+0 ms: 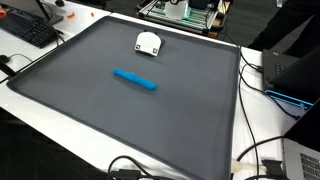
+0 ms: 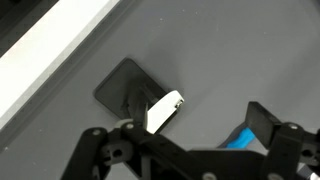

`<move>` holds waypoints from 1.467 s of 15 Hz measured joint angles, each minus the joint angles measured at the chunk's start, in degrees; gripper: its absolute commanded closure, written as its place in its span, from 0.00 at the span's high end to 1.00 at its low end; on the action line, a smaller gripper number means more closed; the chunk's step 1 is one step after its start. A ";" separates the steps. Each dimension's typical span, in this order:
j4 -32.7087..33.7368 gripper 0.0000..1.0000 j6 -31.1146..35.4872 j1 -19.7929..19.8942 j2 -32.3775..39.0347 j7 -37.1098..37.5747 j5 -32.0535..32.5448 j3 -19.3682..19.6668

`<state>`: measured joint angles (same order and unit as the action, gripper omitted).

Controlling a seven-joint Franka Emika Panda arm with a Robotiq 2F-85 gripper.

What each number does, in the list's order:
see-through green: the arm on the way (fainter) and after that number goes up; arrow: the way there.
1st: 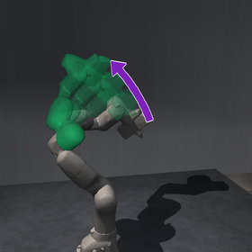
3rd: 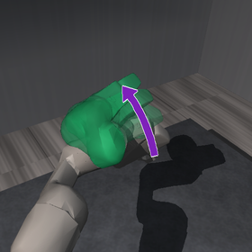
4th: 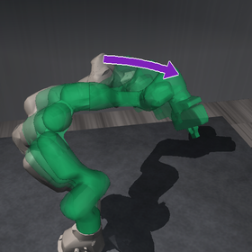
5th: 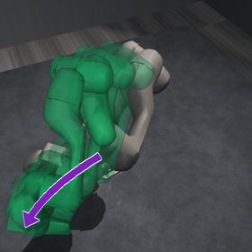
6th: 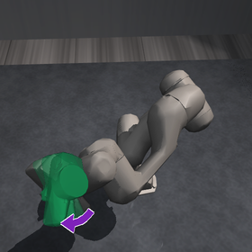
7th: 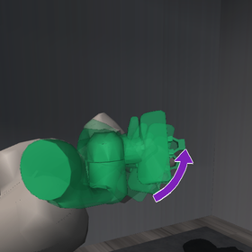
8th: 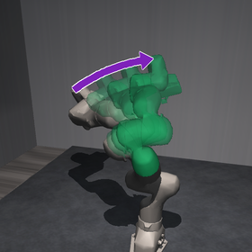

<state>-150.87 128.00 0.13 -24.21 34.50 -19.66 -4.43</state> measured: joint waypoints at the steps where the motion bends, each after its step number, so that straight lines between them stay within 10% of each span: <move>1: -0.66 1.00 1.92 0.08 0.70 2.29 -0.04 -0.46; 22: -1.40 1.00 20.77 0.07 19.48 16.66 0.03 -0.65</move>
<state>-152.26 148.76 0.20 -4.73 51.16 -19.63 -5.08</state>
